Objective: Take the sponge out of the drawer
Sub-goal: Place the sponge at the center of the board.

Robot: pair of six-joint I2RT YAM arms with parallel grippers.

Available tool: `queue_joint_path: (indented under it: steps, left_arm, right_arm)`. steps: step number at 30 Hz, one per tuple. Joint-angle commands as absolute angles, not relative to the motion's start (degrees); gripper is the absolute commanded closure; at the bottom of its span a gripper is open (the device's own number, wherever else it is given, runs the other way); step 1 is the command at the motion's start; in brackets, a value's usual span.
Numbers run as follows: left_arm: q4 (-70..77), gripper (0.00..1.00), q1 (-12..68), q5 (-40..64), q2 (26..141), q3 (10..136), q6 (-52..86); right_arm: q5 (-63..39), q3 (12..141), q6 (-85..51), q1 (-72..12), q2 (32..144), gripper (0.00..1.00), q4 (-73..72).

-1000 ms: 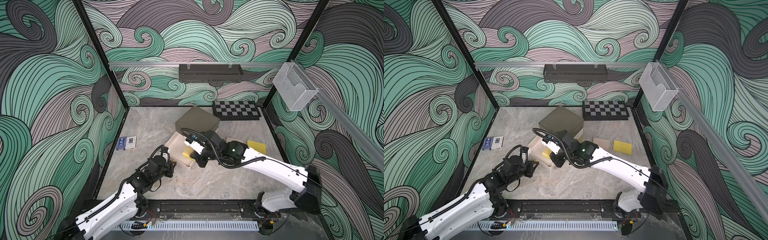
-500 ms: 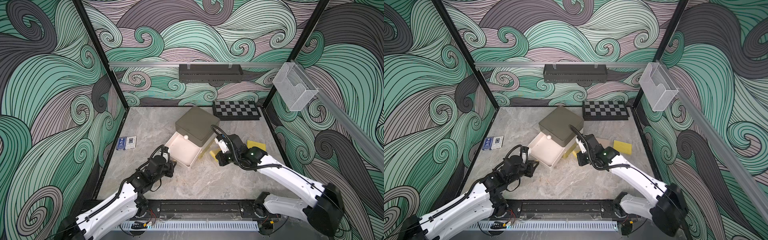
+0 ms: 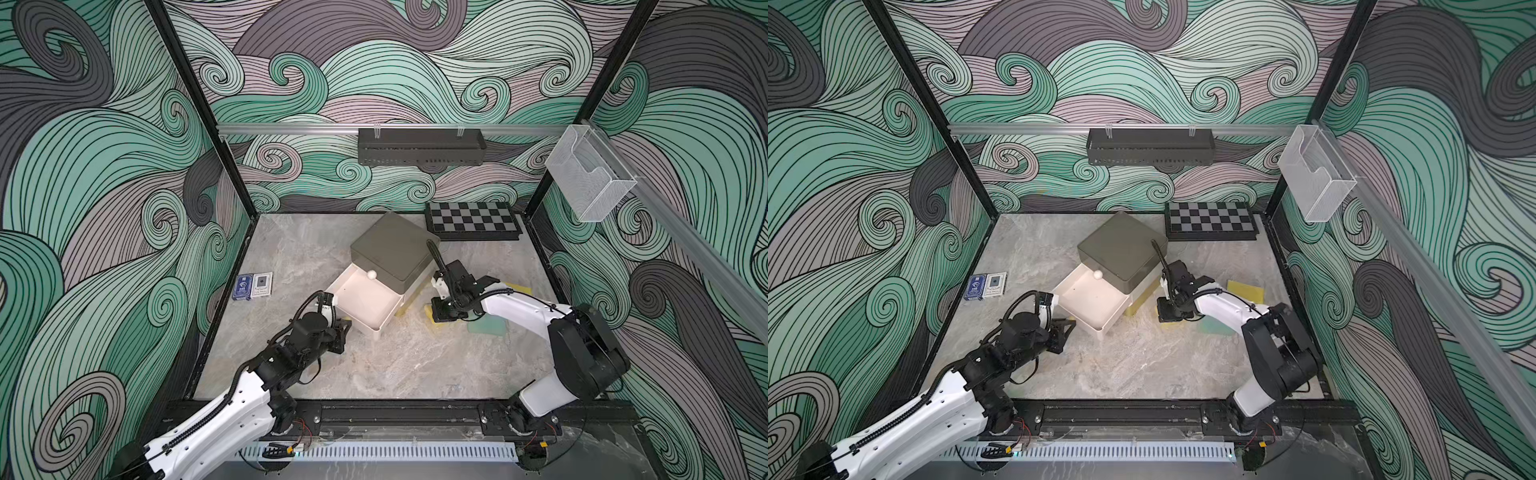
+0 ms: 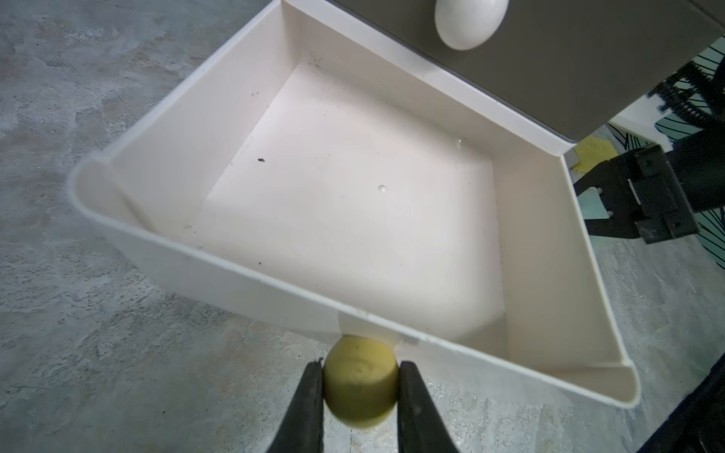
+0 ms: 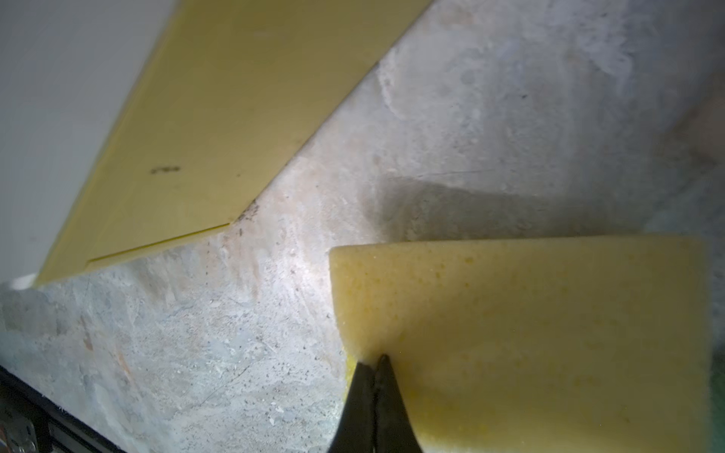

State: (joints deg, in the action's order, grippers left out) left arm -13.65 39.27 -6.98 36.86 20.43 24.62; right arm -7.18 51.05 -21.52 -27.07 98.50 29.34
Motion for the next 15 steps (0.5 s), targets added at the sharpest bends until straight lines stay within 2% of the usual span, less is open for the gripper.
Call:
queue_joint_path:
  steps: [1,8,14,15]
  left_arm:
    - [-10.60,0.86,39.37,-7.82,36.44,20.06,24.00]
    - [-11.51,0.86,39.37,-7.17,39.30,21.67,24.14]
    - [-12.50,0.86,39.37,-7.10,40.01,22.52,24.35]
    - [-12.42,0.86,39.32,-7.19,39.77,22.41,24.35]
  right_arm:
    - [-6.08,47.63,-25.20,-25.30,95.82,1.00,29.83]
    - [-2.28,43.03,-29.62,-24.63,89.37,1.00,30.66]
    - [1.04,41.69,-31.99,-20.80,84.25,1.00,31.92]
    - [1.36,41.66,-31.53,-20.05,83.35,0.86,31.86]
